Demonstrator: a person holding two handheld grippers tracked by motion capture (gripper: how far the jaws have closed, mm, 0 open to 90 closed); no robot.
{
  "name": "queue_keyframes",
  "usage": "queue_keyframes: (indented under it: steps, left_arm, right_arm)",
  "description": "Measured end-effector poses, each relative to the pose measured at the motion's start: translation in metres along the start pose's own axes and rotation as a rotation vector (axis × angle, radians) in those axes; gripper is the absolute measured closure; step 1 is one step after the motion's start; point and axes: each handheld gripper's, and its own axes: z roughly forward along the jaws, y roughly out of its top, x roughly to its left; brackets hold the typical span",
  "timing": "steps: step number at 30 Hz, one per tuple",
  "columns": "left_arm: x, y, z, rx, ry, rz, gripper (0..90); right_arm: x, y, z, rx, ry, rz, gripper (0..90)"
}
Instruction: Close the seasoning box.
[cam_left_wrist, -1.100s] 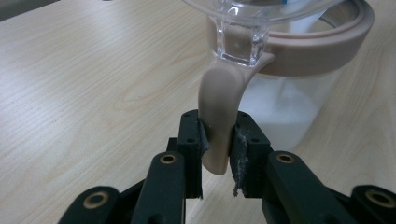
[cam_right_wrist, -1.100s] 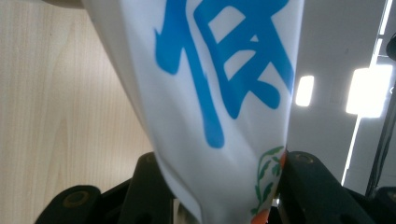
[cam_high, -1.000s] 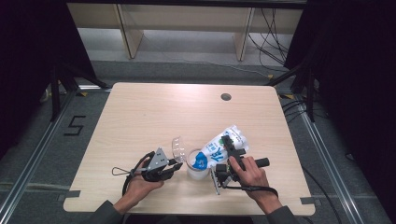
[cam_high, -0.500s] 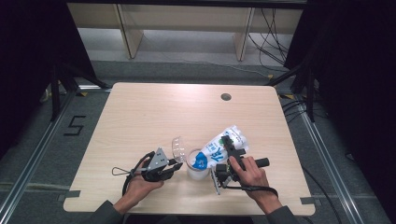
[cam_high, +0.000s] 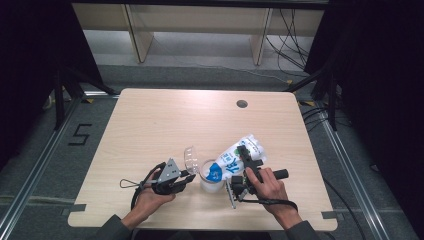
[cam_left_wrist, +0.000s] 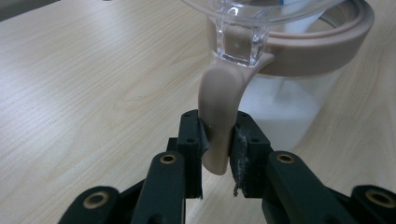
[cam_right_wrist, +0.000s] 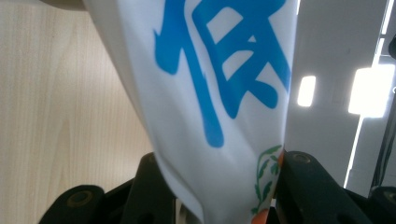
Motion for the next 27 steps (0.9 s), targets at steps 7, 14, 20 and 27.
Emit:
queue_keyframes:
  steps: [7, 14, 20, 27]
  left_arm:
    - [0.0001, 0.0001, -0.0001, 0.002, -0.003, -0.001, 74.7]
    - [-0.0003, 0.0000, 0.0002, -0.005, -0.006, -0.009, 74.7]
    - [0.0000, 0.0002, -0.0001, 0.001, -0.003, -0.002, 74.7]
    - [0.0001, 0.0002, -0.0002, 0.002, -0.002, -0.001, 74.7]
  right_arm:
    - [0.0000, 0.0000, 0.0002, -0.001, 0.002, 0.000, 68.4]
    - [0.0001, 0.0001, 0.0002, -0.001, 0.002, 0.004, 68.7]
    - [-0.0042, 0.0012, 0.0011, -0.017, 0.000, -0.061, 69.1]
    - [-0.0037, 0.0009, 0.0029, -0.042, -0.011, -0.065, 69.5]
